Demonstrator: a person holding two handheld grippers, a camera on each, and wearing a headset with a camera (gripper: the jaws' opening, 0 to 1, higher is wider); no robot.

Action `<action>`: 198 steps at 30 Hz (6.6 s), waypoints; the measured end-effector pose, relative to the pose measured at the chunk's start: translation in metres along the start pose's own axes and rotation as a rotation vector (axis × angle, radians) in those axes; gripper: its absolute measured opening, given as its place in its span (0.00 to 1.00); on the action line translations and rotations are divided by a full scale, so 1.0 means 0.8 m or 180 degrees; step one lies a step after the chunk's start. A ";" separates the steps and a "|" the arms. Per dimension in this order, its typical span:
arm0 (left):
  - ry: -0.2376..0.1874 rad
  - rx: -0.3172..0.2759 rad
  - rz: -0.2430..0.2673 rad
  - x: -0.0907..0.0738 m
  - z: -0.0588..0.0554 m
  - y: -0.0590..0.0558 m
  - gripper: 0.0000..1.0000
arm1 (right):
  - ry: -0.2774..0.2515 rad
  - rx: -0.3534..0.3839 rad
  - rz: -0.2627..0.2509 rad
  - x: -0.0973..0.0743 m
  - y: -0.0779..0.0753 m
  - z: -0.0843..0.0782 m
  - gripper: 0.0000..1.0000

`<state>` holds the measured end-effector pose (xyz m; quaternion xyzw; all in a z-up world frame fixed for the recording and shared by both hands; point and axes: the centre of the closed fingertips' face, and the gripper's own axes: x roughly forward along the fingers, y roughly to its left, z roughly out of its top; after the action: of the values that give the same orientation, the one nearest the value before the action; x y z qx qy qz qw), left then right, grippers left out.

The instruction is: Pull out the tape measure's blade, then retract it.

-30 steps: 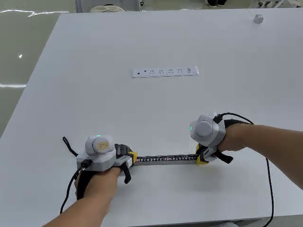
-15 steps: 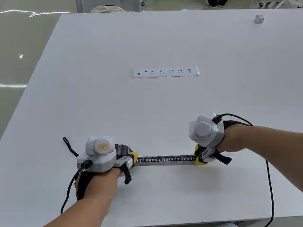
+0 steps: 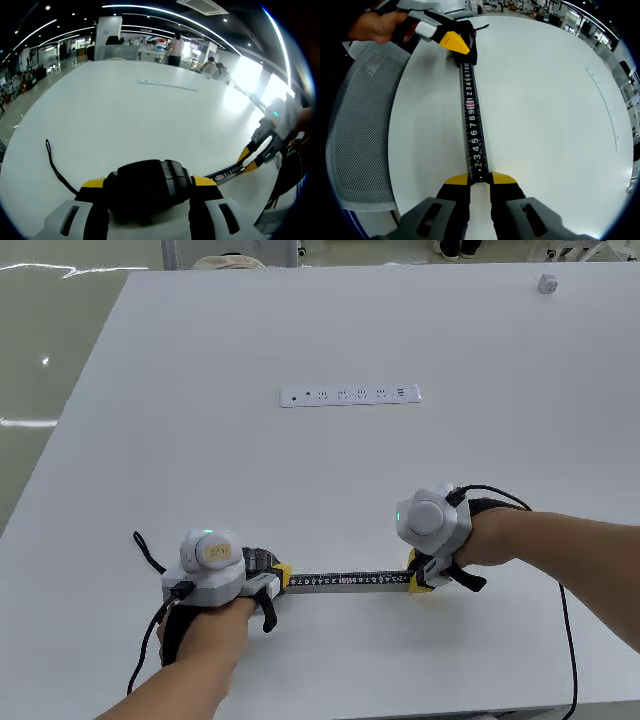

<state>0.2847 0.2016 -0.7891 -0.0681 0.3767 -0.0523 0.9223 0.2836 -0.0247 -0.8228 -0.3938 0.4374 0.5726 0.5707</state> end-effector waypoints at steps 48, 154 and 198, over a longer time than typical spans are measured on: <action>0.0012 -0.0006 -0.0024 0.000 0.000 0.000 0.61 | -0.0089 -0.0029 0.0019 0.004 0.005 0.020 0.14; 0.0026 0.0021 -0.0055 0.001 -0.001 -0.001 0.61 | -0.0272 -0.0065 0.0023 0.015 0.013 0.060 0.14; 0.0032 0.0018 -0.0071 0.001 -0.001 -0.001 0.61 | -0.0302 -0.0110 0.0060 0.023 0.014 0.079 0.14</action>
<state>0.2847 0.2006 -0.7902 -0.0694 0.3804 -0.0640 0.9200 0.2744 0.0419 -0.8205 -0.3720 0.4035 0.6034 0.5785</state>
